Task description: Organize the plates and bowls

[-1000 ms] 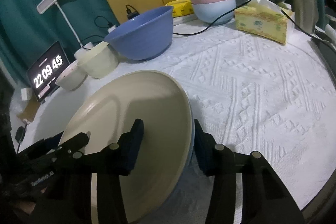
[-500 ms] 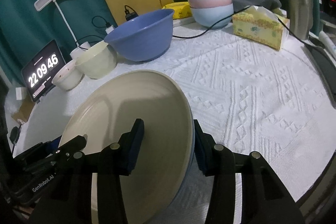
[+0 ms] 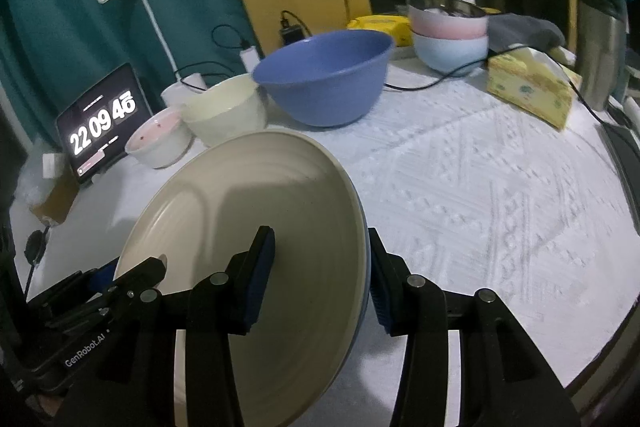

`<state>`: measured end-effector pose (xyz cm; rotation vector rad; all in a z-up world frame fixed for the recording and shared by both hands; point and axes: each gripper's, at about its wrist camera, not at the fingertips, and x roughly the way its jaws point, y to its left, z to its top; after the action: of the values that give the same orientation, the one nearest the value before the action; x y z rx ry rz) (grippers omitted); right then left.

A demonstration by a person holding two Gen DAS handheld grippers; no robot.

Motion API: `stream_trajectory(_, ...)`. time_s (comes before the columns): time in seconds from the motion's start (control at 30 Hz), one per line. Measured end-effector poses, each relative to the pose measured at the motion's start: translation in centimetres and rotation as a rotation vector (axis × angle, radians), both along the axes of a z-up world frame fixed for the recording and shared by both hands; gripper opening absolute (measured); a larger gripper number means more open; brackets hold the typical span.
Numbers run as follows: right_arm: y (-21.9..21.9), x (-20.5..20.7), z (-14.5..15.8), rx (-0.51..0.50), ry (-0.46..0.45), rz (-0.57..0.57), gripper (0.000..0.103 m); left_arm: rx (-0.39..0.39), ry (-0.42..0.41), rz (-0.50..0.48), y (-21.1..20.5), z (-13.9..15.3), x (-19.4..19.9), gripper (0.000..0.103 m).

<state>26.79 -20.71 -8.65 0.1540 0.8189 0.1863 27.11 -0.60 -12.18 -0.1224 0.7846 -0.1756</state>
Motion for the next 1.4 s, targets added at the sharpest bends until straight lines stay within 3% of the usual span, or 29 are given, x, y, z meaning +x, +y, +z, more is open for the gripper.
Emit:
stream_trajectory(0.87,11.2,3.9,-0.2,0.006,0.037,0.173,0.047,-0.007,0.025,0.164,11.2,0.2,0.7,0.041)
stream_trajectory(1.4,13.8,5.7,-3.4,0.017,0.125,0.233,0.048,0.029,0.086,0.212,13.2,-2.0,1.3,0.041)
